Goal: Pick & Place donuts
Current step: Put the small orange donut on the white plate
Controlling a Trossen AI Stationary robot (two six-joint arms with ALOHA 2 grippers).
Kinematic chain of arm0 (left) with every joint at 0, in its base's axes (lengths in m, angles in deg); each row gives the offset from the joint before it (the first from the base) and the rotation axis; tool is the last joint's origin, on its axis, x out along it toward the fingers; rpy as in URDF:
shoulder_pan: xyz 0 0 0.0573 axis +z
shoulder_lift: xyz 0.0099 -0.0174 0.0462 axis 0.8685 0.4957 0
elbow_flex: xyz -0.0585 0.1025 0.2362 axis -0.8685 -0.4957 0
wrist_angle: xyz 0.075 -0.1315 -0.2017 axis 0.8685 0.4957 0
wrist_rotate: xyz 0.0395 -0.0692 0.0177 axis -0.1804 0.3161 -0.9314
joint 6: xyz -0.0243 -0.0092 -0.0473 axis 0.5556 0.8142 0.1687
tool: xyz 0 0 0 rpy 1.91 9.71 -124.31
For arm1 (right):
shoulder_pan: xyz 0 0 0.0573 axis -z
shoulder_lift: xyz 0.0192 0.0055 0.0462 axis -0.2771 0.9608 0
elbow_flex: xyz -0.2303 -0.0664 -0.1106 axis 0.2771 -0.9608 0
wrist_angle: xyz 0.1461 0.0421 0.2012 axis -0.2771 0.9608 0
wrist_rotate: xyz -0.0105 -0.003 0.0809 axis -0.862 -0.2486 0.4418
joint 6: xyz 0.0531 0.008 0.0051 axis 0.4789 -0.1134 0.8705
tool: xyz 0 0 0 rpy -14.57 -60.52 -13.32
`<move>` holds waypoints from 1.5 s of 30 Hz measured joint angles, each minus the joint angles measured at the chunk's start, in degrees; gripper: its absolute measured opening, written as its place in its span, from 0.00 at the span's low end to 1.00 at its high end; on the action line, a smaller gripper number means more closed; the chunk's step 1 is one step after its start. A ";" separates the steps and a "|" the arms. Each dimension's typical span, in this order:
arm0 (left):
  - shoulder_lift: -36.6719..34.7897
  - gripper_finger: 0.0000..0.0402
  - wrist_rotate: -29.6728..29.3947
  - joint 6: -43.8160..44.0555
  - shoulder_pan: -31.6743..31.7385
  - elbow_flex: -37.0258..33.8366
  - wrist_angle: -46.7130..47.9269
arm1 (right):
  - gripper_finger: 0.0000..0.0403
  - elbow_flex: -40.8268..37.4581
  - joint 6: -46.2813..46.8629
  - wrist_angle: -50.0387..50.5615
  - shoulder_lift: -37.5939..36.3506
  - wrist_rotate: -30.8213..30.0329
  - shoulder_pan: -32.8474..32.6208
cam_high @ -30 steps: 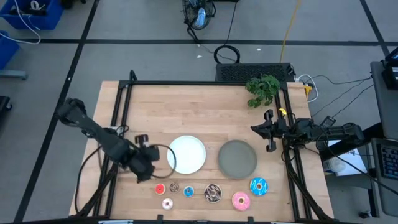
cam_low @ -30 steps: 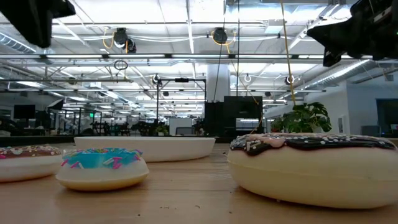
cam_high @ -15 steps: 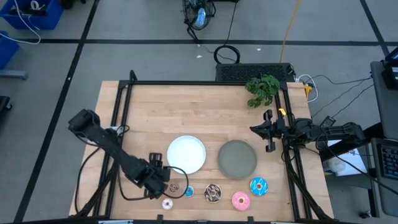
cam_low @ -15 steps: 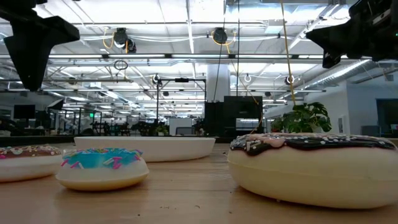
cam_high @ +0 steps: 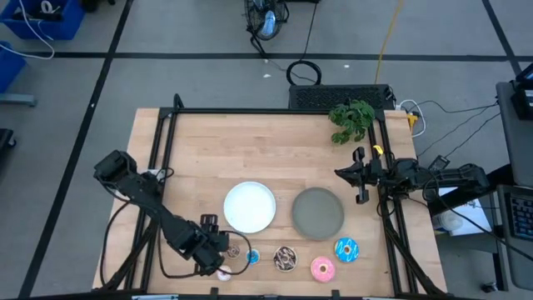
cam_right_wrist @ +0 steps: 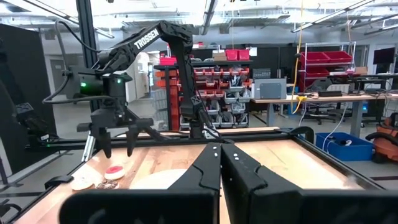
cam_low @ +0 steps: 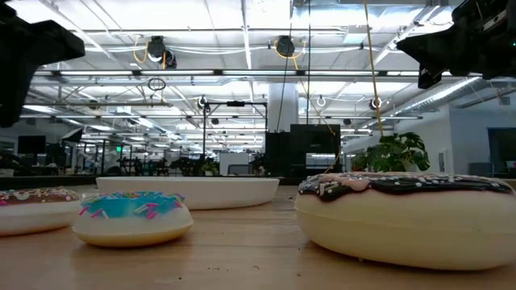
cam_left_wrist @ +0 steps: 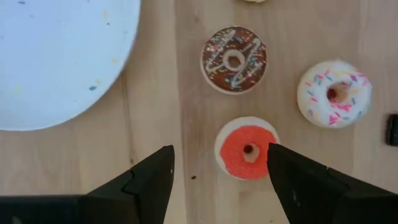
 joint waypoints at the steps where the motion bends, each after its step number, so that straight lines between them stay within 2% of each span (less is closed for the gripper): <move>1: 0.40 0.63 -0.35 -0.10 -0.21 0.00 -0.34 | 0.00 0.00 0.00 0.00 0.00 0.00 0.00; 11: 5.31 0.63 0.95 -1.86 -0.80 -0.07 -0.48 | 0.00 0.00 0.03 0.31 0.00 0.02 -0.07; 45: 6.84 0.63 -0.70 -4.74 -0.43 -0.02 -1.56 | 0.00 0.04 0.03 0.42 0.00 0.02 -0.09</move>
